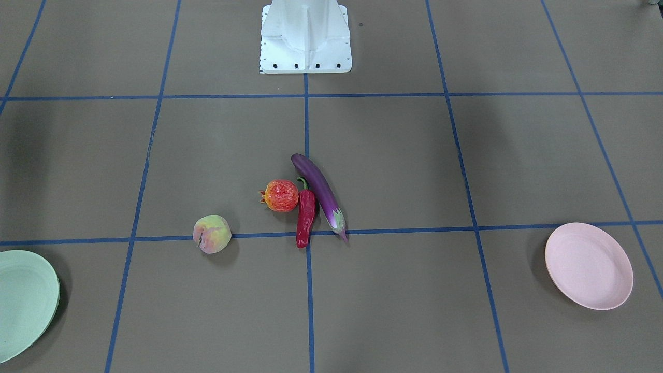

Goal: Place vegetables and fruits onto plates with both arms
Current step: 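Move both grippers from the plates toward the produce in the middle, then lower the right gripper onto the peach while the left gripper approaches the eggplant, then close the right gripper on the peach and lift it, then carry the peach to the green plate while the left gripper descends on the eggplant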

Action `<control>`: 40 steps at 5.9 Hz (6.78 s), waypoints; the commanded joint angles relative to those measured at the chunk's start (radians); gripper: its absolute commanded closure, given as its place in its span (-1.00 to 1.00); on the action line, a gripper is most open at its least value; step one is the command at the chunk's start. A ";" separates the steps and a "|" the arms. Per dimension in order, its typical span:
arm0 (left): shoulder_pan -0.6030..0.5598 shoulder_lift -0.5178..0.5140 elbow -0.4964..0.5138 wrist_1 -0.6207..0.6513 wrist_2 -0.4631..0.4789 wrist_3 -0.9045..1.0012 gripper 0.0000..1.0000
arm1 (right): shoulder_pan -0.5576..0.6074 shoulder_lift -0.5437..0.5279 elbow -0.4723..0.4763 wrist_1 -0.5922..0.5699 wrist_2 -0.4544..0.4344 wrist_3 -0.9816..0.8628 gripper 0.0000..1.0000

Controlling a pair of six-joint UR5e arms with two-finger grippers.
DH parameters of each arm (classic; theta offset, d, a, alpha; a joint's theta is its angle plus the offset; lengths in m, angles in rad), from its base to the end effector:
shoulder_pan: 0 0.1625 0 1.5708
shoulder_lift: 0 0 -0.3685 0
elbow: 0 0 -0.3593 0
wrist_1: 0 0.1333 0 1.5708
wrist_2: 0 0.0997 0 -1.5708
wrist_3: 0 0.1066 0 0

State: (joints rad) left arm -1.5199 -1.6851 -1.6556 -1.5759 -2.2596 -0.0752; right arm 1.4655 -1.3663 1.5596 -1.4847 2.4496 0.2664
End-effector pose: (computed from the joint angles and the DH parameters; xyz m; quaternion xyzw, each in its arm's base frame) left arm -0.0396 -0.5112 0.5179 0.0746 0.3413 0.0230 0.9367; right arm -0.0060 -0.5444 0.4922 0.0460 -0.4373 0.0131 0.8981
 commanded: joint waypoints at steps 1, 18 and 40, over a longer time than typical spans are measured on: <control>0.035 -0.051 0.002 0.001 -0.035 -0.003 -1.00 | -0.059 0.018 -0.004 0.112 0.011 0.063 -1.00; 0.713 -0.584 0.079 0.005 0.130 -1.276 -1.00 | -0.669 0.520 -0.251 0.115 -0.411 1.045 -1.00; 0.843 -0.806 0.428 -0.180 0.256 -1.468 -0.66 | -0.369 0.408 -0.133 0.021 -0.403 0.603 1.00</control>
State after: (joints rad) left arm -0.6772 -2.4731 -1.2676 -1.7303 -2.0049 -1.5379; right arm 1.0602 -0.9396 1.4340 -1.4642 2.0468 0.9436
